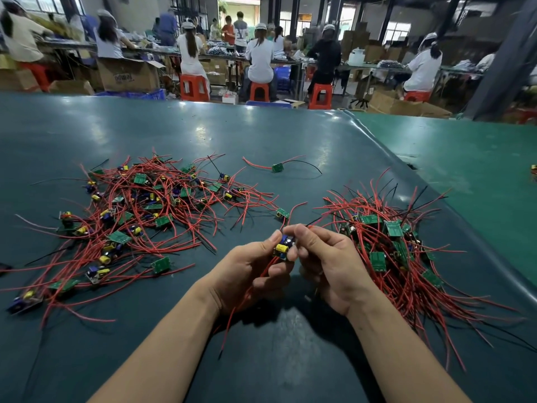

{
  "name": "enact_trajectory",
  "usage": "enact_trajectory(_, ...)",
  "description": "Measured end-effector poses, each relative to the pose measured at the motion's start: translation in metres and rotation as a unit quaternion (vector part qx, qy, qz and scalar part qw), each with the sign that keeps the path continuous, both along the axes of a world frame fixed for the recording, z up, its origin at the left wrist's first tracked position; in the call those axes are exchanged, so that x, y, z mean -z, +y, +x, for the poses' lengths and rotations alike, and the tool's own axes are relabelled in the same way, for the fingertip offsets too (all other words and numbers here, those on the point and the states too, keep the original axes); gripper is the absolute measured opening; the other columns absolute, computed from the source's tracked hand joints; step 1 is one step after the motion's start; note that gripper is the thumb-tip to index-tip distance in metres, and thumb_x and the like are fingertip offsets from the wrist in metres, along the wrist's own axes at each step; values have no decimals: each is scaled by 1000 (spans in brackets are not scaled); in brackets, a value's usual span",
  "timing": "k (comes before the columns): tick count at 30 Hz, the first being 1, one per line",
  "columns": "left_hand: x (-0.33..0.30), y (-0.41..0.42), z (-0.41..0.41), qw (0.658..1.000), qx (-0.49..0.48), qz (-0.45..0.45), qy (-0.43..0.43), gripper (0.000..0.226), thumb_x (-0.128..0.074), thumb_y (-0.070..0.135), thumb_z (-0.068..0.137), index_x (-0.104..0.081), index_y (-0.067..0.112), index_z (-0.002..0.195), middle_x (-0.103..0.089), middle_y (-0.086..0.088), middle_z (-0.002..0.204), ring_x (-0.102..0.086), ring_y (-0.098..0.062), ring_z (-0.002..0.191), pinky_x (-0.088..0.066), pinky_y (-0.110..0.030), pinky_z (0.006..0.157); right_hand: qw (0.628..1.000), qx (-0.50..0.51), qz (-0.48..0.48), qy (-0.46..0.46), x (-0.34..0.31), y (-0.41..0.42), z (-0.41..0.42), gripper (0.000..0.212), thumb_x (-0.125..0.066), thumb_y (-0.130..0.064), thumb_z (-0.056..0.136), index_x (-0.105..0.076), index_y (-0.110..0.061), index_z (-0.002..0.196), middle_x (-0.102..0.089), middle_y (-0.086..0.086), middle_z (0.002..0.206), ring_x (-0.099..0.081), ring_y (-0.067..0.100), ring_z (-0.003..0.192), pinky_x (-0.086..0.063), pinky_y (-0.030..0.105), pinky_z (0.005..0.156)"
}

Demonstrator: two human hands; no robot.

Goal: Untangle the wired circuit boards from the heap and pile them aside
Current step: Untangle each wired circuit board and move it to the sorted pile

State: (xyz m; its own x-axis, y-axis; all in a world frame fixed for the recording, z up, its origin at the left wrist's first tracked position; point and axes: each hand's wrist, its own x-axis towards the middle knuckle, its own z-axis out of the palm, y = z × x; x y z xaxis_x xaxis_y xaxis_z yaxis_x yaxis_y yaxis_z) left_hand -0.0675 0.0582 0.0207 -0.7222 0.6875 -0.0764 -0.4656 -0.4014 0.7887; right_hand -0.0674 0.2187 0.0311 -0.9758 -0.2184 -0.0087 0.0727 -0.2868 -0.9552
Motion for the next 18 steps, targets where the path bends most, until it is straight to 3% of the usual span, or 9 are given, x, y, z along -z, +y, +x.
enact_trajectory(6, 1, -5, 2, 996, 81, 31, -3, 33, -51, 42, 92, -59, 14, 75, -43, 6, 57, -30, -2, 40, -22, -17, 42, 986, 132, -95, 28, -4, 12, -11, 19, -64, -22, 85, -74, -9, 78, -51, -2, 55, -28, 4, 33, -22, 14, 34)
enact_trajectory(10, -1, -7, 4, 991, 123, 43, 3, 32, -59, 43, 89, -58, 15, 73, -45, 8, 56, -21, -6, 41, -18, -21, 45, 975, 185, -111, 48, -2, 11, -16, 32, -55, -16, 98, -72, -12, 70, -46, -3, 53, -28, 5, 33, -23, 12, 35)
enact_trajectory(15, 0, -9, 6, 987, 152, 47, -1, 33, -57, 42, 89, -59, 15, 71, -47, 9, 56, -21, -6, 42, -15, -21, 45, 963, 231, -123, 64, 0, 10, -20, 31, -54, -15, 99, -68, -8, 73, -44, -3, 53, -28, 4, 33, -23, 13, 34)
enact_trajectory(18, 1, -14, 5, 982, 170, 76, 7, 34, -54, 41, 90, -60, 15, 70, -51, 10, 56, -23, -6, 43, -11, -23, 45, 949, 255, -177, 60, -3, 16, -21, 30, -50, -18, 101, -66, -7, 78, -46, -4, 54, -30, 4, 33, -24, 14, 34)
